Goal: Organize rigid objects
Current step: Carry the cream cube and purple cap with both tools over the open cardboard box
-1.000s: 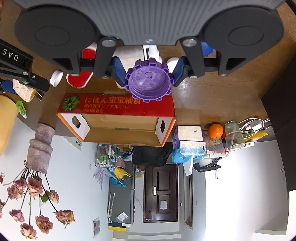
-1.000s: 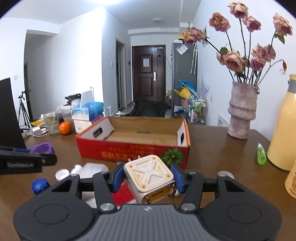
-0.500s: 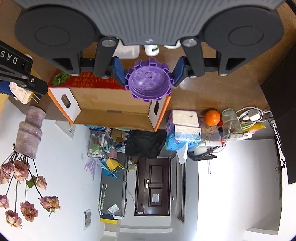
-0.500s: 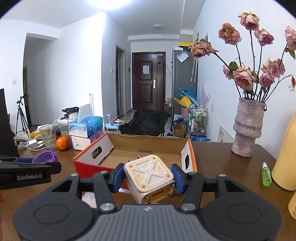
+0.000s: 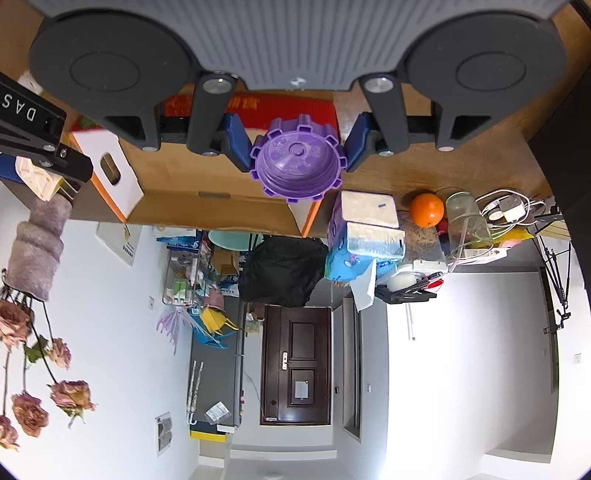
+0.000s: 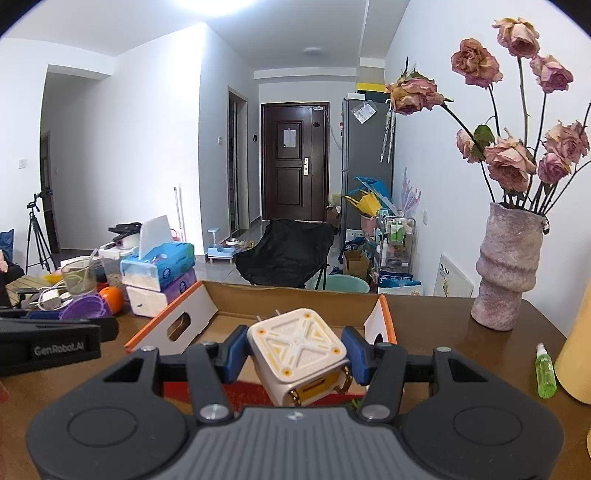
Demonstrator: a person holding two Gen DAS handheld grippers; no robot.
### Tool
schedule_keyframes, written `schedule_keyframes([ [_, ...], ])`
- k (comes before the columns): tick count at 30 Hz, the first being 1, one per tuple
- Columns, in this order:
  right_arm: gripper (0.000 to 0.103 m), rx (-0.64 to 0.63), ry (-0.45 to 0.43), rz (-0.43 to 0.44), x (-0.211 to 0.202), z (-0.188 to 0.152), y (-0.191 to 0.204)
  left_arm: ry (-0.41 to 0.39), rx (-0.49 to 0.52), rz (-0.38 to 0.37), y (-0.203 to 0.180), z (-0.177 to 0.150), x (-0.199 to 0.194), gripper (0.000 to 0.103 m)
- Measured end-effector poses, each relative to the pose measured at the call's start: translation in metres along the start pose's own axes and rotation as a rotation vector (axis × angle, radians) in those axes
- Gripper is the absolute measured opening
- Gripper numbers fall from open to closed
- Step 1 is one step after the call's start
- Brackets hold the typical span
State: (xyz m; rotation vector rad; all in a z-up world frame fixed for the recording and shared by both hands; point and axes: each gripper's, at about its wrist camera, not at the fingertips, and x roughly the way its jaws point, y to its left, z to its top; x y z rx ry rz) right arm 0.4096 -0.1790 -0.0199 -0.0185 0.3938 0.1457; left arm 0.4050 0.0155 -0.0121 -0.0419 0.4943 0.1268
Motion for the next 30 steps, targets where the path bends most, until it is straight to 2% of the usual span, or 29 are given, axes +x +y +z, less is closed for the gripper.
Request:
schedule_keyframes([
  [12, 0.054, 0.010, 0.008, 0.000, 0.060, 0.005, -0.012, -0.001, -0.033, 0.054, -0.004, 0.011, 0.057, 0.055],
  [30, 0.054, 0.025, 0.059, 0.013, 0.133, -0.003, -0.021, 0.059, 0.014, 0.038, -0.019, 0.016, 0.133, 0.055],
])
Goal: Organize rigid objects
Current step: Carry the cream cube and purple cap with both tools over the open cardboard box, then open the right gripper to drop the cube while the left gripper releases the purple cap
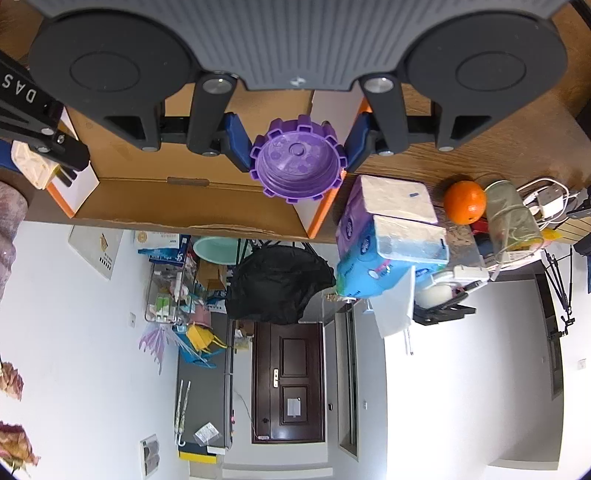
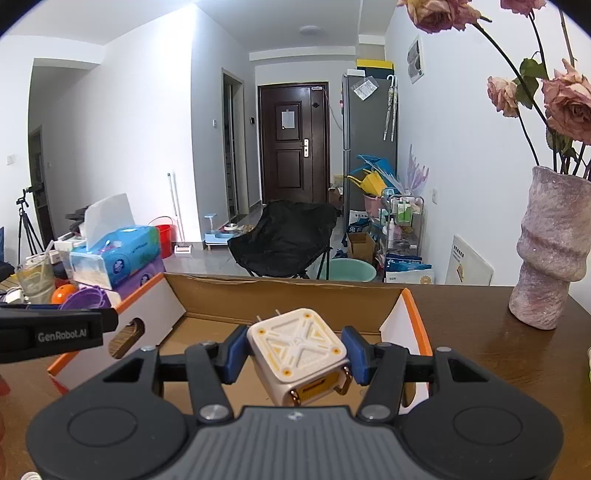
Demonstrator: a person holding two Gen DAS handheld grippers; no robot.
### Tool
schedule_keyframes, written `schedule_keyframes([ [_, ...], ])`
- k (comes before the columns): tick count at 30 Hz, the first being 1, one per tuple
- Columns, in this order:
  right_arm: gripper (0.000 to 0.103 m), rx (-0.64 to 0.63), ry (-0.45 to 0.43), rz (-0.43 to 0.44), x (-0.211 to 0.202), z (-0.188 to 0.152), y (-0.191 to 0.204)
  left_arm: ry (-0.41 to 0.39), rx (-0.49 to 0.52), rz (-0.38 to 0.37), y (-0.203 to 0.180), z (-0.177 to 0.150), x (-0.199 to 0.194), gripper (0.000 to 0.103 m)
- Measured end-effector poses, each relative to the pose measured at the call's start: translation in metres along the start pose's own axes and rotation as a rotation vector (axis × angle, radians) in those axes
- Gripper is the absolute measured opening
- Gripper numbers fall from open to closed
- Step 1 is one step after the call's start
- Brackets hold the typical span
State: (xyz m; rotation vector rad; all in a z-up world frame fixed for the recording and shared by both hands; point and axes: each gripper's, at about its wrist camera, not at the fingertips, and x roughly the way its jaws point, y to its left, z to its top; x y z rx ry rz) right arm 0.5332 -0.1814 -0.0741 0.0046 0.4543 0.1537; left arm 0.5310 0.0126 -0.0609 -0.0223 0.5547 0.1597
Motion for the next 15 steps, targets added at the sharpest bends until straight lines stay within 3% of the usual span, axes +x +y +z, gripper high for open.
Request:
schedule_keyframes([
  [15, 0.054, 0.003, 0.047, -0.013, 0.024, -0.013, -0.015, 0.086, 0.042, 0.012, -0.013, -0.013, 0.042, 0.055],
])
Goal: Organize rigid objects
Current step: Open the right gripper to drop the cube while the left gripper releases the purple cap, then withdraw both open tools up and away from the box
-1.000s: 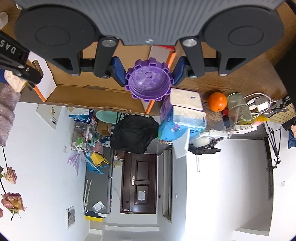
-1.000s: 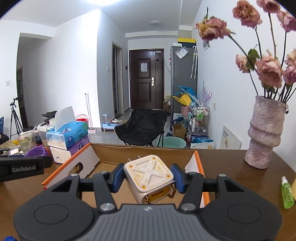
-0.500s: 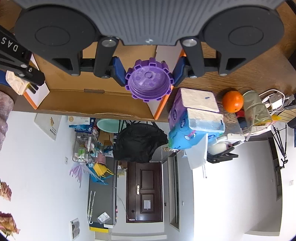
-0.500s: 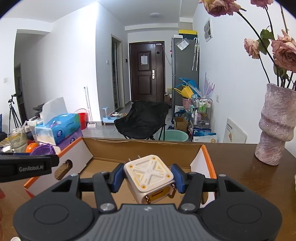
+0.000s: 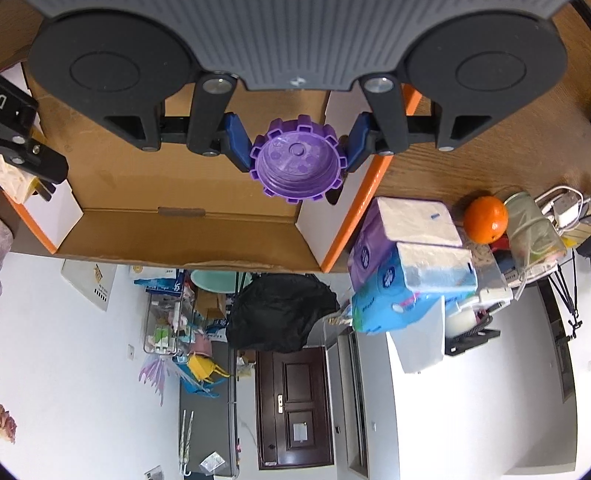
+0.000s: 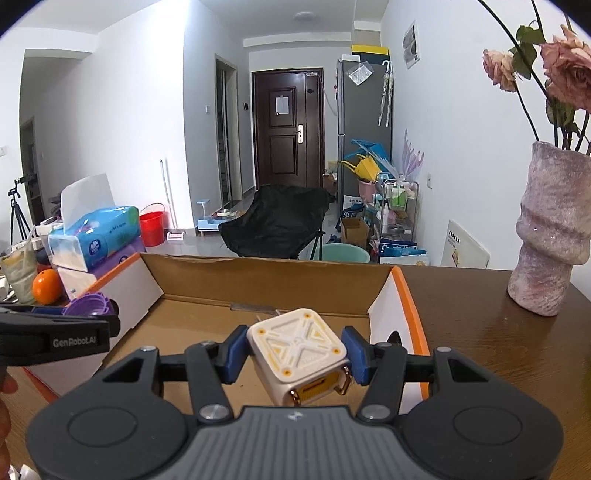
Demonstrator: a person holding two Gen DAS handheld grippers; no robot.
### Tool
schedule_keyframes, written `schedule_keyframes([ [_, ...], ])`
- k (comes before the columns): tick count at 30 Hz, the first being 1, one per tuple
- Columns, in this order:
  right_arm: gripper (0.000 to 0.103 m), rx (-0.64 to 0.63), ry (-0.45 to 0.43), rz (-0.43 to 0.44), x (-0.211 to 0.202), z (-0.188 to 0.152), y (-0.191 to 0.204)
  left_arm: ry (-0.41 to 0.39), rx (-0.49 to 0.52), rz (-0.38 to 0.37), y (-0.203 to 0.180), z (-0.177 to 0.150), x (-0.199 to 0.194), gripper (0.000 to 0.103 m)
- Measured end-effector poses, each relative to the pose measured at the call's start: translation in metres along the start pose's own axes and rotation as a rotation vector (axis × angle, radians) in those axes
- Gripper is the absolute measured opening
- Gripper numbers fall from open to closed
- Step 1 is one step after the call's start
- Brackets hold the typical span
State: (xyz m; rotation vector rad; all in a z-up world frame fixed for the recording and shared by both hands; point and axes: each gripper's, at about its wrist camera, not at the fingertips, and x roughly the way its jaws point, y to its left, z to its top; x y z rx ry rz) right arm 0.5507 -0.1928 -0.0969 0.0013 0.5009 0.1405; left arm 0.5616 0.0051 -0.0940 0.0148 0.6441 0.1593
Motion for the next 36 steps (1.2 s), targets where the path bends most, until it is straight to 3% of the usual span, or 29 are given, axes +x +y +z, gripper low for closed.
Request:
schedule_keyframes([
  [7, 0.054, 0.007, 0.010, -0.002, 0.002, -0.002, -0.004, 0.013, -0.003, -0.003, 0.001, -0.002, 0.001, 0.057],
  [9, 0.054, 0.010, 0.018, 0.003, 0.002, -0.001, -0.006, 0.015, -0.007, 0.002, 0.003, -0.001, 0.000, 0.070],
  [10, 0.056, 0.011, 0.014, 0.004, 0.002, 0.000, -0.007, 0.010, -0.013, 0.008, 0.005, 0.000, -0.001, 0.085],
  [11, 0.062, 0.011, 0.013, 0.000, 0.001, 0.001, -0.008, 0.002, -0.017, -0.004, 0.006, 0.000, -0.002, 0.091],
  [13, 0.093, 0.014, 0.011, -0.014, 0.000, 0.002, -0.009, -0.014, -0.013, -0.001, 0.005, 0.001, -0.007, 0.099],
  [14, 0.097, 0.017, 0.006, -0.020, 0.000, 0.002, -0.009, -0.022, -0.012, 0.010, 0.004, 0.001, -0.008, 0.103],
  [18, 0.103, 0.040, 0.016, -0.020, 0.000, 0.002, -0.014, -0.016, -0.020, 0.006, 0.006, 0.003, -0.010, 0.103],
  [36, 0.103, 0.069, 0.001, -0.033, -0.013, 0.005, -0.012, -0.021, -0.082, 0.029, 0.021, 0.005, -0.024, 0.103],
])
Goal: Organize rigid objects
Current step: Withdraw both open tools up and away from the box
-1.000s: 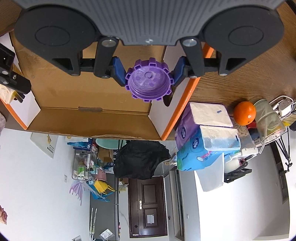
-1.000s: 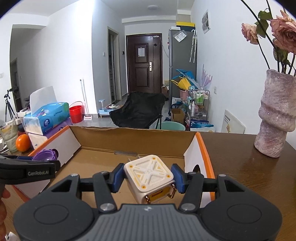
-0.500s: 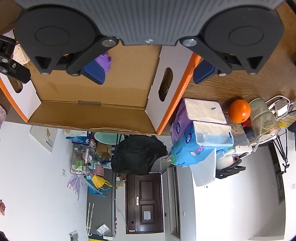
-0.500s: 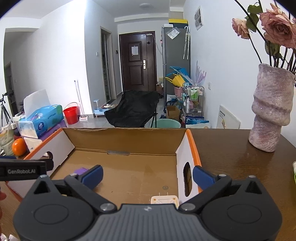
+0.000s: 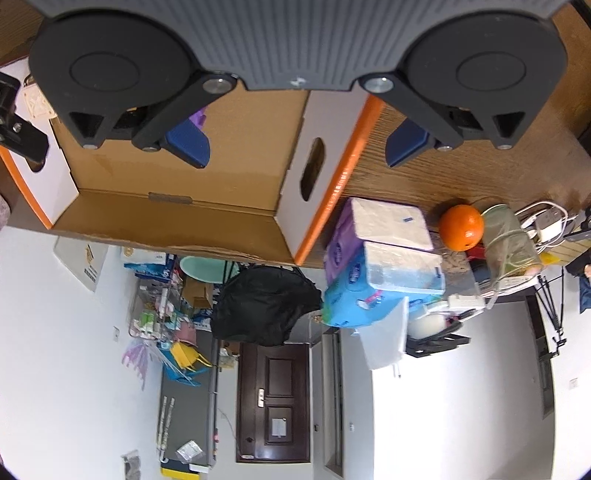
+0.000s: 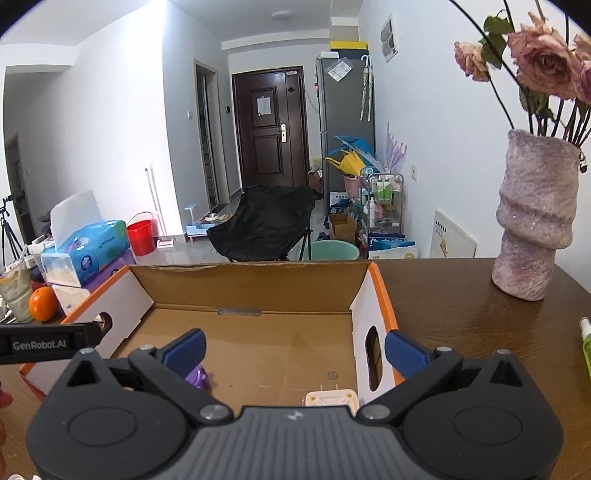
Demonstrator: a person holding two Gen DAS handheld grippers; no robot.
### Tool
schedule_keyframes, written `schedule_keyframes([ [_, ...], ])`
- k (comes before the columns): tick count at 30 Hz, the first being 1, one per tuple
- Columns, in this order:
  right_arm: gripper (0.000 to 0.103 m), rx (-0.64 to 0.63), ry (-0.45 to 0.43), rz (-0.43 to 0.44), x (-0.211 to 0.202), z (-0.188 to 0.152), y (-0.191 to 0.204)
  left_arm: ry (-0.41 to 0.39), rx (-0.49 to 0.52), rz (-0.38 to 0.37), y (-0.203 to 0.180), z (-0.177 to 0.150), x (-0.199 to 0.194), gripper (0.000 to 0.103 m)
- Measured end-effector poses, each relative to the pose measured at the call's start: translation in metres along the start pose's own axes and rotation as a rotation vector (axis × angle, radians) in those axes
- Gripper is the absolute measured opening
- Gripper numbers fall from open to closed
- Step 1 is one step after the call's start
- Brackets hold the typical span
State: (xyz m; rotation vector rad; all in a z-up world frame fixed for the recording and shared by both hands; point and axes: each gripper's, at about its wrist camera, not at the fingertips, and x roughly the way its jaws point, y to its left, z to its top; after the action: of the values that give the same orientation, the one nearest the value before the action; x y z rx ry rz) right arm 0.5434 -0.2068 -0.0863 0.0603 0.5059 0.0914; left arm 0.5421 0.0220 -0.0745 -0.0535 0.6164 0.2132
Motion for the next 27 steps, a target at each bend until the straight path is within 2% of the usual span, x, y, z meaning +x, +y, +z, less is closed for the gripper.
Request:
schedule_keyframes([
  [10, 0.103, -0.008, -0.021, -0.011, -0.031, 0.001, 0.003, -0.045, 0.004, -0.009, 0.010, -0.003, -0.035, 0.103],
  [27, 0.103, -0.032, -0.078, 0.006, -0.111, -0.014, 0.014, -0.092, 0.016, -0.033, 0.027, -0.023, -0.110, 0.103],
])
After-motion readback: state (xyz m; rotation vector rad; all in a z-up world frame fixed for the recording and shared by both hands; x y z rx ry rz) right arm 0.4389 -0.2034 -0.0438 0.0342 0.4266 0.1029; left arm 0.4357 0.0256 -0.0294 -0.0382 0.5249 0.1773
